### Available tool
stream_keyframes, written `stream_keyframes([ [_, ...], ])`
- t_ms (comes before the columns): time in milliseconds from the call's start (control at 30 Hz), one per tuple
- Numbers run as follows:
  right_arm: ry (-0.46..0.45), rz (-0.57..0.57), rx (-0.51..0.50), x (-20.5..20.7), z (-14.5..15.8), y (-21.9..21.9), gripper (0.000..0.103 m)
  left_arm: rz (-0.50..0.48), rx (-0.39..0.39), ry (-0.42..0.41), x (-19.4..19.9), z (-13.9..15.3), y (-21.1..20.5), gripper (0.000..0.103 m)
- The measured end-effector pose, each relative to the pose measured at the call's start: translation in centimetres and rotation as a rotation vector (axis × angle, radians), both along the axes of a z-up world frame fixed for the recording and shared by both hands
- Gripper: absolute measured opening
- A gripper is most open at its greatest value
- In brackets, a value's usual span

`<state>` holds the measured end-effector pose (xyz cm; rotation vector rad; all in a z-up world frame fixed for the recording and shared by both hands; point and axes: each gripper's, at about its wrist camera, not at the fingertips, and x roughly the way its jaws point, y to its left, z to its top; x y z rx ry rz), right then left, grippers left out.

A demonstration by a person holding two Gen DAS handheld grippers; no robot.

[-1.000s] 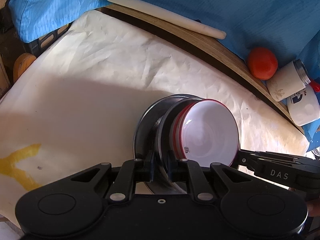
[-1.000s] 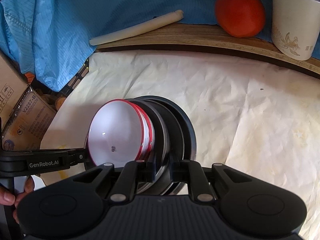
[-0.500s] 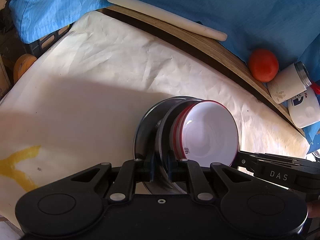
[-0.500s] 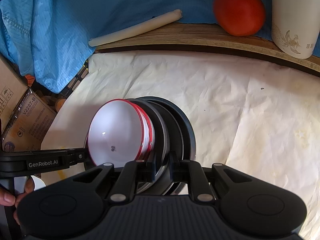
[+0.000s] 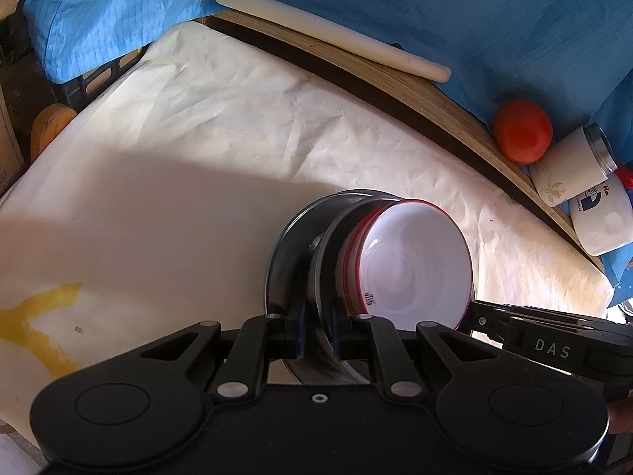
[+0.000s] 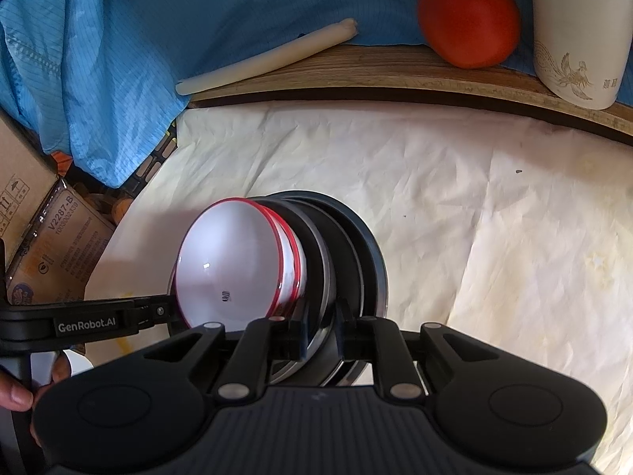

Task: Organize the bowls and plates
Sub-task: 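Lower the steel bowl stack onto the steel plate stack with both tools, then open both tools to release the bowl stack on the plates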

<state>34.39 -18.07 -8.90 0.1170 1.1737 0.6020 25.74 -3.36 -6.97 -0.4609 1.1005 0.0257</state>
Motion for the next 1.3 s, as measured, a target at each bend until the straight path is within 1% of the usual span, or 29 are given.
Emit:
stream_keyframes([
  [67, -0.001, 0.002, -0.002, -0.1, 0.1, 0.0, 0.017, 0.001, 0.012, 0.004, 0.0, 0.1, -0.1, 0.015],
  [367, -0.013, 0.003, 0.001, -0.3, 0.3, -0.3, 0.017, 0.007, 0.028, -0.004, -0.5, 0.4, -0.2, 0.018],
  [467, -0.028, 0.004, -0.005, -0.4, 0.5, -0.4, 0.020, 0.013, 0.035, -0.014, -0.7, 0.6, -0.2, 0.019],
  [533, -0.034, 0.002, -0.005, -0.5, 0.5, -0.5, 0.023, 0.017, 0.037, -0.016, -0.9, 0.7, -0.2, 0.019],
  [800, -0.060, -0.011, -0.009, -0.9, 0.9, -1.1, 0.038, 0.042, 0.051, -0.027, -1.3, 1.0, -0.2, 0.028],
  [900, -0.068, -0.012, -0.011, -1.0, 1.0, -1.3, 0.042, 0.053, 0.055, -0.030, -1.5, 1.2, -0.1, 0.035],
  [933, -0.074, -0.011, -0.013, -1.1, 1.1, -1.3, 0.044, 0.057, 0.056, -0.032, -1.6, 1.2, -0.1, 0.039],
  [1067, -0.091, -0.010, -0.012, -1.5, 1.4, -1.7, 0.049, 0.068, 0.076, -0.049, -1.9, 1.6, -0.1, 0.043],
  [1167, -0.106, -0.009, -0.008, -1.8, 1.6, -2.0, 0.055, 0.083, 0.085, -0.056, -2.3, 1.8, -0.2, 0.048],
  [1233, -0.121, -0.010, 0.001, -2.1, 1.8, -2.2, 0.061, 0.096, 0.090, -0.067, -2.7, 2.0, -0.2, 0.051],
  [1300, -0.135, -0.008, 0.012, -2.4, 2.1, -2.4, 0.063, 0.105, 0.093, -0.077, -3.0, 2.1, -0.2, 0.054],
])
